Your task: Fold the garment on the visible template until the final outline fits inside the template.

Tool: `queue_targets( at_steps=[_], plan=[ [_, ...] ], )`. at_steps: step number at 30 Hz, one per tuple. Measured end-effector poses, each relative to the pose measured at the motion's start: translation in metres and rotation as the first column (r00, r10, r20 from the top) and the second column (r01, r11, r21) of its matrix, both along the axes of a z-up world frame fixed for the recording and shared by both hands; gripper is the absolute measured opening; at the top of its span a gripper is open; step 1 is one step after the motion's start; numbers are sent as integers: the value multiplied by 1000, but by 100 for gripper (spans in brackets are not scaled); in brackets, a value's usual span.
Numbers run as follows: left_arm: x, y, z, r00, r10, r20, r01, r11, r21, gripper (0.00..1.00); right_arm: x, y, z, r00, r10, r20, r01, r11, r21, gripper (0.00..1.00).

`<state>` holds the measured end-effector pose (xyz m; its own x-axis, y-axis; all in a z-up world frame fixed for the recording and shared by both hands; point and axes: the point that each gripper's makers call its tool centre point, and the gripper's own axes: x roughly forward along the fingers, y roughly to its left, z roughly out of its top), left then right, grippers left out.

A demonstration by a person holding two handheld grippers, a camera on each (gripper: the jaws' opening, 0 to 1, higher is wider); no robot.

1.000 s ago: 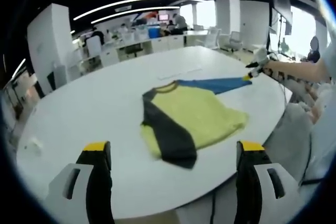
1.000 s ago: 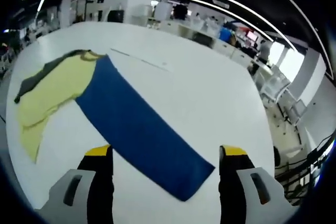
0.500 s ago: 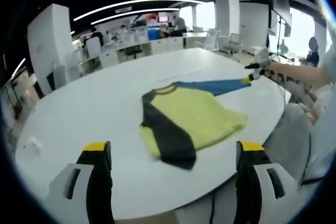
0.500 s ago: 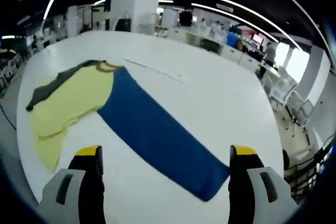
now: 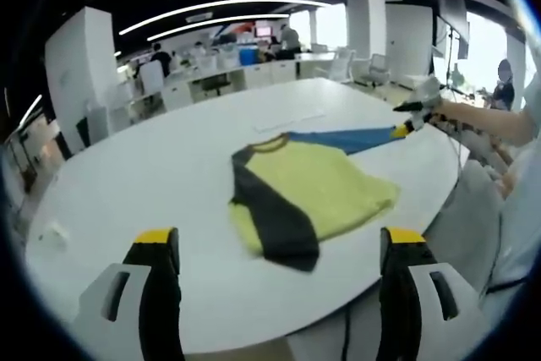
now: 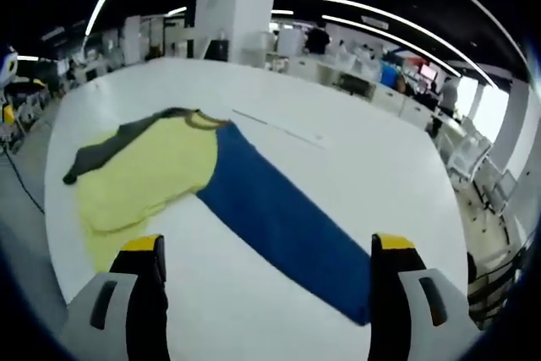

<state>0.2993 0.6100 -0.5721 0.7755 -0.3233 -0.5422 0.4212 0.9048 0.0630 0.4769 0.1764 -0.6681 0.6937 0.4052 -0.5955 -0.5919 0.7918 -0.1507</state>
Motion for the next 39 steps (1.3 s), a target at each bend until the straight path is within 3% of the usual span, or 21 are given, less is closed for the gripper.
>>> queue_targets(
  at_steps=[12,25,29,36,39],
  plan=[
    [1,4,-1,1000,-6,7,6,1000,-10,95,-19,40,24,996,77,52,-78,997,29,100],
    [0,14,-5,1000,-9,1,9,1000,-15,95,-38,65,34,990,122,65,-126,990,58,100],
    [1,18,-5,1000,-5,2,5,1000,-15,95,-44,73,51,980,145,140,-148,989,13,100],
    [-2,12,-3,1000,-8,10,8,1000,-20,95,-57,84,68,974,167,153,-172,985,19,100],
    [-3,11,-4,1000,-8,8,8,1000,-21,95,-65,90,68,978,163,133,-172,983,60,100]
  ],
)
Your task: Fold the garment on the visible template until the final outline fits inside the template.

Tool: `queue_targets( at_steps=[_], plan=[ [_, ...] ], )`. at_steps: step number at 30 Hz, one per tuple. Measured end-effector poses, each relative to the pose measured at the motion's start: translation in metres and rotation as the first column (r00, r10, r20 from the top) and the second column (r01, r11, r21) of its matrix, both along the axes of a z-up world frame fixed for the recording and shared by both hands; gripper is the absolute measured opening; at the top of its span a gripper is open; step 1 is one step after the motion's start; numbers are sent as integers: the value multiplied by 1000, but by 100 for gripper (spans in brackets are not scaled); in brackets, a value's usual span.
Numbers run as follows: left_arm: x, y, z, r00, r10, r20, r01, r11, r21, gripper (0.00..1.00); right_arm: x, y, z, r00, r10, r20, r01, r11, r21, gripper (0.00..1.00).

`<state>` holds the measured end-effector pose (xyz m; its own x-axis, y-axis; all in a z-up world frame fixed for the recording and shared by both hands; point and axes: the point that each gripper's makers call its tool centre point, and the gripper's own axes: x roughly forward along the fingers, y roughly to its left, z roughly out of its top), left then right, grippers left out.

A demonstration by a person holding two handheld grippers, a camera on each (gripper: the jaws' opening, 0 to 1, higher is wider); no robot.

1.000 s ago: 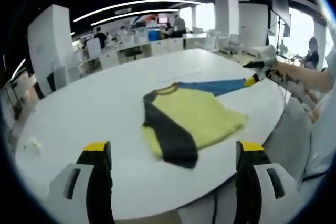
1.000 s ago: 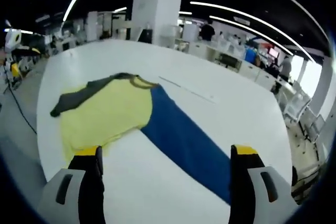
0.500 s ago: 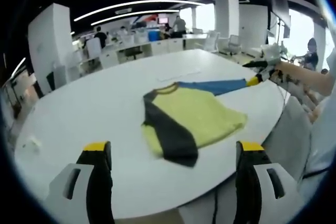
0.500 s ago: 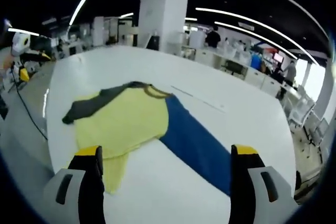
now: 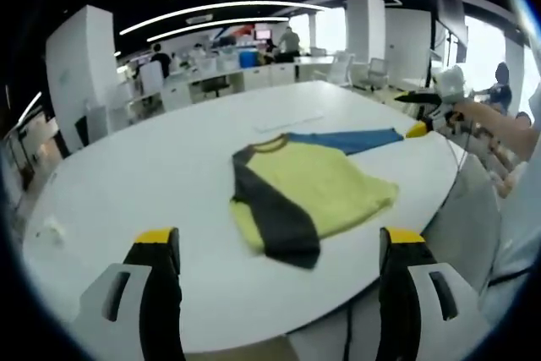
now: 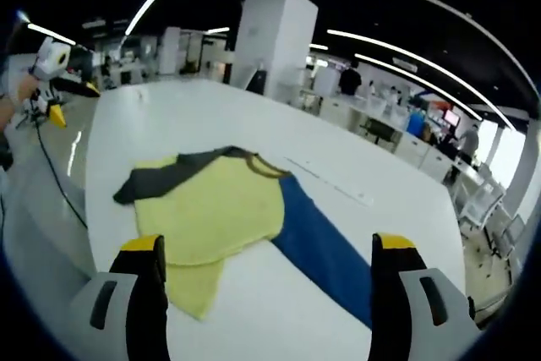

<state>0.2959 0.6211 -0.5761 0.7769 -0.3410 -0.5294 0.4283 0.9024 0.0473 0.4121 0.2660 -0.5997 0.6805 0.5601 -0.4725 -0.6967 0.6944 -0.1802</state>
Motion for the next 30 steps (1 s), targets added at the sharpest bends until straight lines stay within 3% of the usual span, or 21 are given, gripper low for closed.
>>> queue_targets(
  at_steps=[9,15,23,30],
  plan=[
    [-4,-1,-3,1000,1,-5,-1,1000,-7,94,-28,20,10,1000,12,-7,-12,999,44,100],
    [-3,2,-4,1000,-1,-8,1,1000,-12,93,-43,29,19,1000,22,19,-22,999,35,100],
    [0,3,-6,1000,-17,-9,17,1000,-17,93,-53,33,32,999,15,44,-17,998,54,100],
    [1,4,-8,1000,-24,-8,23,999,-22,93,-58,34,30,999,6,32,-7,998,56,100]
  ],
)
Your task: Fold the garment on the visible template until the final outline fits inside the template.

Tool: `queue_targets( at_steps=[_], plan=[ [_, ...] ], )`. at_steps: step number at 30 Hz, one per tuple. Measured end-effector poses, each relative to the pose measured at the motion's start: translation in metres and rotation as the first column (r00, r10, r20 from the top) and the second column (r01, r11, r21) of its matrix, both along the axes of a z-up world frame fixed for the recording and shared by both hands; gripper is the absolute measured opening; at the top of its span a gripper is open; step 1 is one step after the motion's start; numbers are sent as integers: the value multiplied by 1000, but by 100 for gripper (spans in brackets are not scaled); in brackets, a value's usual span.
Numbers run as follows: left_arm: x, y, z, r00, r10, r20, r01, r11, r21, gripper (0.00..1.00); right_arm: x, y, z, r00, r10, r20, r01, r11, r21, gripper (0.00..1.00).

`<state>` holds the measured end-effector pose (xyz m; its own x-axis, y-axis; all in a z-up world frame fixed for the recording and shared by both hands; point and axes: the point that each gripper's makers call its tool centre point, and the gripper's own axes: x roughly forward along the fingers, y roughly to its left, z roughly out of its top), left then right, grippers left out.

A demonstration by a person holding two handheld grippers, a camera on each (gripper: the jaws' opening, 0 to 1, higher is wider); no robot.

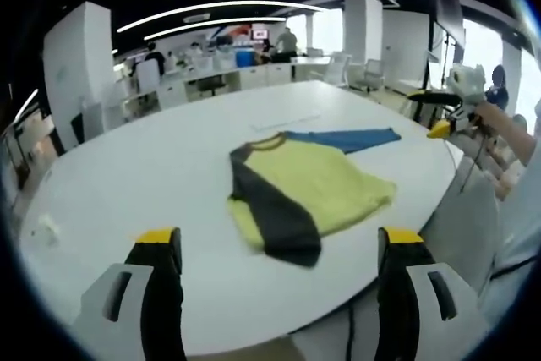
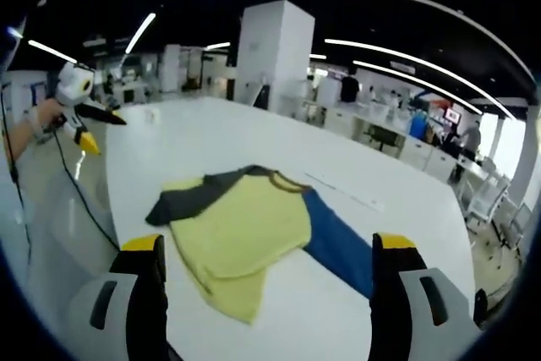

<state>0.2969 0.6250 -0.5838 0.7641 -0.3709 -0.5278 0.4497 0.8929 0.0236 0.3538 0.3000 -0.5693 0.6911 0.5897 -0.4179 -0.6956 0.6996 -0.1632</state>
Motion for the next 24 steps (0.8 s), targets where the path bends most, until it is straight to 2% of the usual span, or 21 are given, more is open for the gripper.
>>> queue_targets(
  at_steps=[13,24],
  plan=[
    [-2,4,-14,1000,-12,-22,11,1000,-19,91,-11,-2,-2,999,-34,-7,34,999,-5,100],
    [0,6,-33,998,-14,-60,11,999,-50,88,-19,-1,-1,999,-48,2,48,998,-34,100]
  ],
)
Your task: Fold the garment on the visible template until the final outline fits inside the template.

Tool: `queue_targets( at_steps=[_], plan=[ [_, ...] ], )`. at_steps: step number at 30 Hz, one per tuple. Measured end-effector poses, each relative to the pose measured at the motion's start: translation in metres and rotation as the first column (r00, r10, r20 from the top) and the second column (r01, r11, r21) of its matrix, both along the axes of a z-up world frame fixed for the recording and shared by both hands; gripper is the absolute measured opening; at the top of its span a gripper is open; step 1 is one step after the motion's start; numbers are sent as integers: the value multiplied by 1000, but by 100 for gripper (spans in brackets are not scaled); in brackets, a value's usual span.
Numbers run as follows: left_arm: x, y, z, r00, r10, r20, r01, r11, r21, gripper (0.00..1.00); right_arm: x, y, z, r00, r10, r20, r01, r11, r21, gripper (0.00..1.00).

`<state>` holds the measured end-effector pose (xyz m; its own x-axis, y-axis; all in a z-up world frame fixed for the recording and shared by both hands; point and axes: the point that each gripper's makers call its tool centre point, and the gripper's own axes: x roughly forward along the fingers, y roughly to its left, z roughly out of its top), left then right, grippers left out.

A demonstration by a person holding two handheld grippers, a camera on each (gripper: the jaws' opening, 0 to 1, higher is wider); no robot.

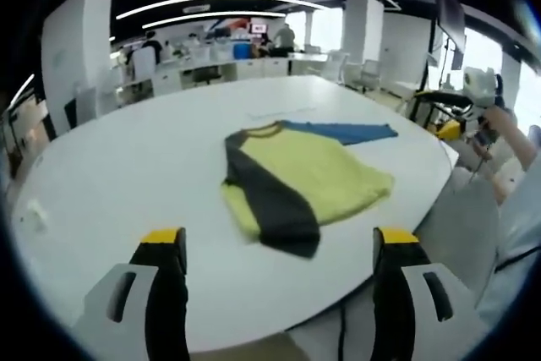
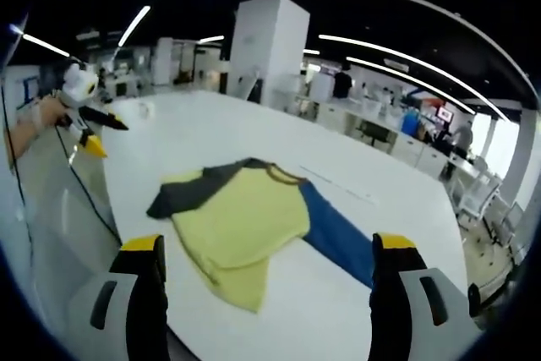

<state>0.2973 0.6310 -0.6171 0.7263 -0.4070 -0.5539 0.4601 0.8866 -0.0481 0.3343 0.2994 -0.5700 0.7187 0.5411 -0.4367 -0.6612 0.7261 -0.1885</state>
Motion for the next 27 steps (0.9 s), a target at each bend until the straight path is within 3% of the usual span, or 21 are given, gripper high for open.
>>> queue_targets(
  at_steps=[8,11,22,27],
  plan=[
    [5,-4,-13,1000,-11,-22,10,999,-44,79,-4,-3,1,1000,-24,0,24,1000,-8,100],
    [7,0,-25,998,-6,-55,6,1000,-8,76,-6,-3,1,1000,-24,-5,24,1000,-8,100],
    [12,-9,-49,994,-23,-103,19,999,-45,64,-14,-6,1,999,-51,-11,51,999,13,100],
    [17,-12,-57,993,-28,-117,20,998,-67,53,-16,-8,2,998,-62,-12,62,998,13,100]
  ],
)
